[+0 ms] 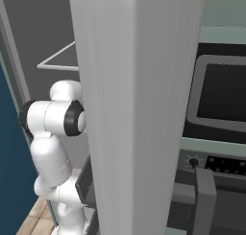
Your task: Take the fish out of the fridge, briefly rinse it in the sink, and place it on the tray next to the sink.
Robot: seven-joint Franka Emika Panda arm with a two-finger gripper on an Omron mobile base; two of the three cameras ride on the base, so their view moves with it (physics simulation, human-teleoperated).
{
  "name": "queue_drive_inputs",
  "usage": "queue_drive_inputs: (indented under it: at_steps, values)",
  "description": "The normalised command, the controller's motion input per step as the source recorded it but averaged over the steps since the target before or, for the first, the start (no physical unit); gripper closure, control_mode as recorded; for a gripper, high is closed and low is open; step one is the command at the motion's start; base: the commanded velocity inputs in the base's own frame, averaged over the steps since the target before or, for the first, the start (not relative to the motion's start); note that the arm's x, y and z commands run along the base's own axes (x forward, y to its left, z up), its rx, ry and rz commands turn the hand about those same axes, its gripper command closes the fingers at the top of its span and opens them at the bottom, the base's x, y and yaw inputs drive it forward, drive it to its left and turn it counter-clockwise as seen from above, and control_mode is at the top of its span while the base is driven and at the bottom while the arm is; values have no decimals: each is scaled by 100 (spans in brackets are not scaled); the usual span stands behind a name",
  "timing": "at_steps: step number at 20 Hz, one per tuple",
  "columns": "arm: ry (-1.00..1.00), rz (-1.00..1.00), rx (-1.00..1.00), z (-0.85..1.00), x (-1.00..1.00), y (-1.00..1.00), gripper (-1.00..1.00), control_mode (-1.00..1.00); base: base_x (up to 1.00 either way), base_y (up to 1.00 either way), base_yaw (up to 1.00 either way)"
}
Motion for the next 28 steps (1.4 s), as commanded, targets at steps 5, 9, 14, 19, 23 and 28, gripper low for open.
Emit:
queue_drive_inputs:
  at_steps: [5, 9, 14, 19, 23, 28]
  values:
    - [0, -9, 2, 92, -98, 0, 100, -100, 0, 0, 0]
    - [0, -8, 3, 52, -100, 0, 100, -100, 0, 0, 0]
    - [0, -9, 4, 13, -100, 0, 100, -100, 0, 0, 0]
    - [0, -6, 0, 0, -100, 14, 100, -100, 0, 0, 0]
    - [12, -9, 3, 24, -100, 11, 100, -100, 0, 0, 0]
    - [20, -13, 11, 65, -100, 1, 100, -100, 0, 0, 0]
